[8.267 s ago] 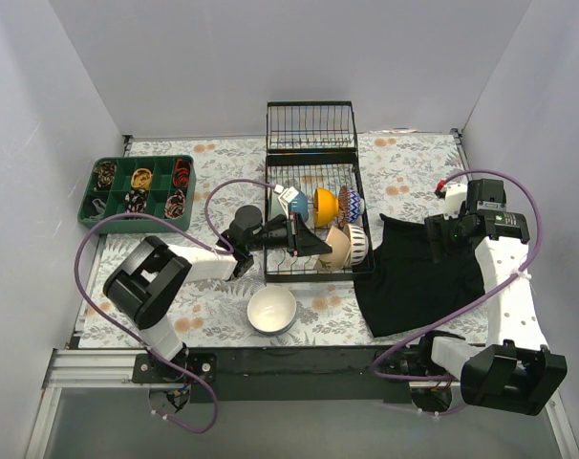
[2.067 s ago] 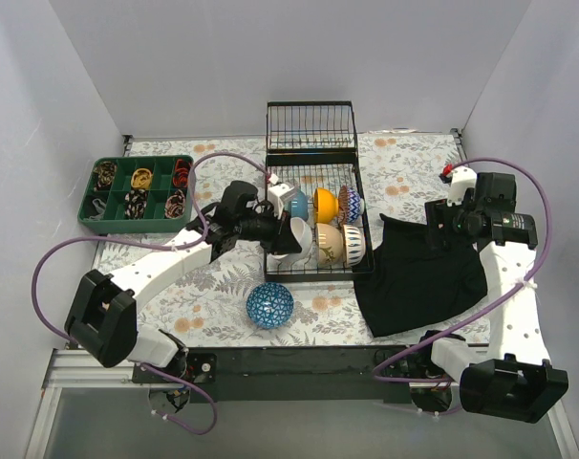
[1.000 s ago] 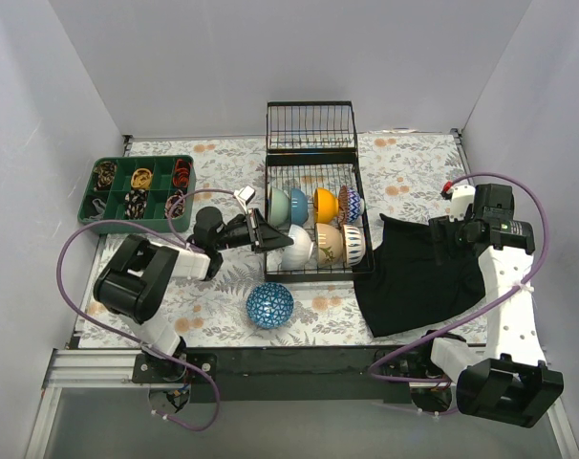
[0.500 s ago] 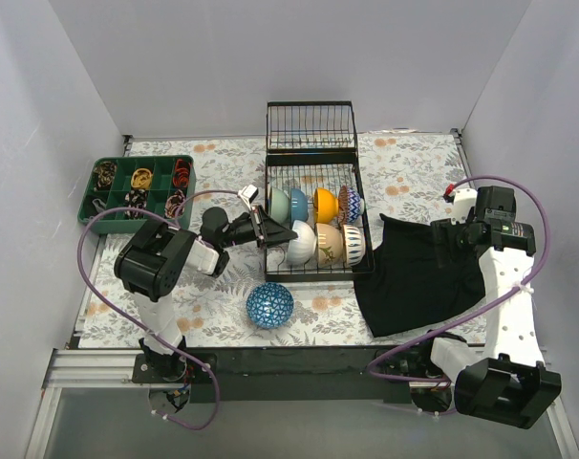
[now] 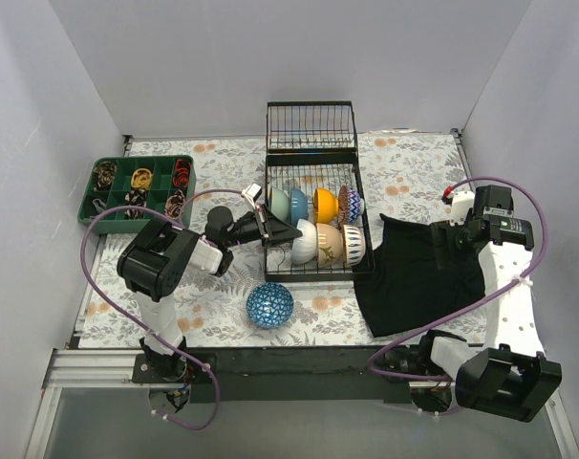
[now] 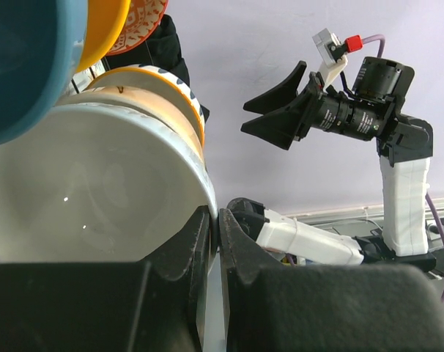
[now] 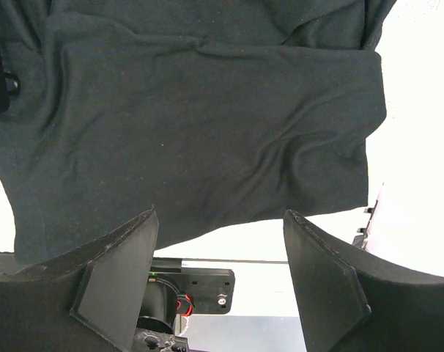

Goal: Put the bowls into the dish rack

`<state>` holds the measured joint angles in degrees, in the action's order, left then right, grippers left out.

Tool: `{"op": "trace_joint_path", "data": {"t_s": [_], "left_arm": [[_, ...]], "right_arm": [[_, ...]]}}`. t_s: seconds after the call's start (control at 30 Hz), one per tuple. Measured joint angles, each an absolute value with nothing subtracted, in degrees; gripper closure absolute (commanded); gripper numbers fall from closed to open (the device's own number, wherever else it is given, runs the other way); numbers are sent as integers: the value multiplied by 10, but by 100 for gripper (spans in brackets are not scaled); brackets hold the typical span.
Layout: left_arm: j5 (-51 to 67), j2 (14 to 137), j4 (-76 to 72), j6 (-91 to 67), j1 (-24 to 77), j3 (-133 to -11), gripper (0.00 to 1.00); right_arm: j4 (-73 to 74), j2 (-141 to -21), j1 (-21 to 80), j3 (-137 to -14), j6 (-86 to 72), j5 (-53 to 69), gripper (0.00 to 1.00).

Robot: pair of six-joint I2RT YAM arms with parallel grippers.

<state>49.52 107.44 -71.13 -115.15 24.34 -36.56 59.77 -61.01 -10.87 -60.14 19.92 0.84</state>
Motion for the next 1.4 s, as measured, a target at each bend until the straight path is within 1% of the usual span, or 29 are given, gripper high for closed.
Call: {"op": "trace_joint_path", "data": {"t_s": [0.37,0.7,0.97,1.17,1.4], "left_arm": [[464,1075,-656,-1156,256,-392,100],[437,1046,-590,-1167,263,-382,100],[435,1039,-536,-1168,265,-404,100],[453,1053,-550,-1170,265,-409,100],[478,1071,-654,-1170,264,-375,100]], "right_arm": [[598,-613,-109,-602,199,9,23],[599,-613,-109,-602,200,10,23],[599,-615,-109,-601,204,10,23],[599,-633,-109,-601,210,8,23],[599,-653,-109,-601,215,-3,23]]}}
